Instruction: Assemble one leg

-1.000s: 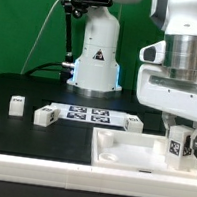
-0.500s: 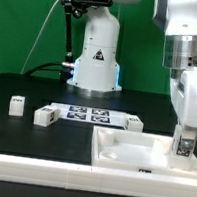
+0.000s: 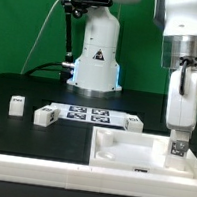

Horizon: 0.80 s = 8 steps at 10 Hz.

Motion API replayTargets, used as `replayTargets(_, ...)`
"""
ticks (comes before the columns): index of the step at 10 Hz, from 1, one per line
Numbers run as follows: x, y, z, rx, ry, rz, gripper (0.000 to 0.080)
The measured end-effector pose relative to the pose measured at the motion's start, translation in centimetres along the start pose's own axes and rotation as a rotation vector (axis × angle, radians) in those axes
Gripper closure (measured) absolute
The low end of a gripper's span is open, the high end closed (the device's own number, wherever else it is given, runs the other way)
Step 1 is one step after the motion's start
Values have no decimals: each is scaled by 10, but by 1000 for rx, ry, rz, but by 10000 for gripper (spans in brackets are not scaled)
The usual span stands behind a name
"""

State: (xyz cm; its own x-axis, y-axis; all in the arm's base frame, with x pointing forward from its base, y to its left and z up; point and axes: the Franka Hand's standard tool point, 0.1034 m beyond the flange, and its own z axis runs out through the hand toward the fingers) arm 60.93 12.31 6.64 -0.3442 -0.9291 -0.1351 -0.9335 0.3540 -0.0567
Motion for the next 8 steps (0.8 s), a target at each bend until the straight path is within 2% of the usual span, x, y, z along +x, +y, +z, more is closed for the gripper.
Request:
replayTargets(1, 0, -1, 0, 1, 0, -87, 176)
replayTargets(2, -1, 0, -1, -2, -1, -93, 158)
replayTargets(8, -1, -1, -1, -8, 20, -882, 150)
